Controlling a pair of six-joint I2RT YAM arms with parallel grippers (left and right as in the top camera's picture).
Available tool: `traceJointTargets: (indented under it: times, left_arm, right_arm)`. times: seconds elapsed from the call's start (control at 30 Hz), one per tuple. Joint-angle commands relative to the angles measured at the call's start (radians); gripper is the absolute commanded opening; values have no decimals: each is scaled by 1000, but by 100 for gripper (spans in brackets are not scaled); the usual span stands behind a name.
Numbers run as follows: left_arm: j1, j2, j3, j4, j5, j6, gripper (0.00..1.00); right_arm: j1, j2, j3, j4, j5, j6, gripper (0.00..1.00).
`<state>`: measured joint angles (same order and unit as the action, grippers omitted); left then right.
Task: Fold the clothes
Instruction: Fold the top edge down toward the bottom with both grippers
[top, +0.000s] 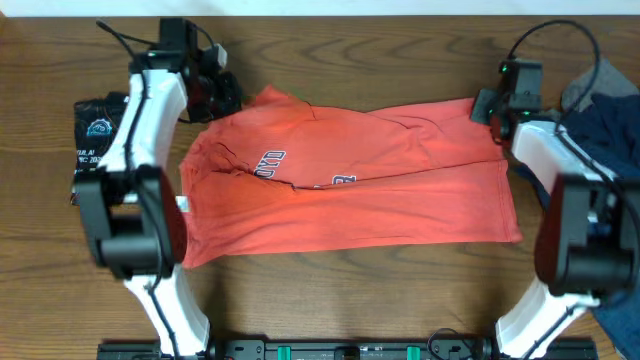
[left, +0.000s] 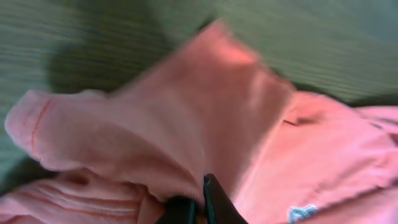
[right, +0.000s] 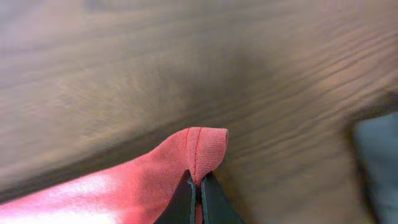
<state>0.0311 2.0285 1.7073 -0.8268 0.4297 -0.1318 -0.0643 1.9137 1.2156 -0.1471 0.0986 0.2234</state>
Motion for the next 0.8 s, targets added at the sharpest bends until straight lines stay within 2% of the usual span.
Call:
traceJointTargets:
  times: [0.0, 0.17, 0.27, 0.43, 0.53, 0.77]
  left_arm:
    - [19, -106, 12, -39, 8, -7, 6]
    - [26, -193, 12, -213, 5, -8, 6]
    - [26, -208, 12, -349, -44, 0, 6]
    - [26, -207, -9, -516, -186, 0, 6]
    - [27, -207, -28, -567, -231, -1, 6]
    - [40, -207, -92, -625, -271, -4, 6]
  right_arm:
    - [-9, -102, 2, -58, 29, -4, 1]
    - [-10, -203, 2, -241, 33, -24, 2]
    - [-10, -236, 2, -377, 42, -84, 2]
    - [-14, -238, -1, -595, 250, -93, 1]
    - [-24, -238, -1, -665, 321, -93, 1]
    - [-40, -238, -1, -744, 288, -90, 2]
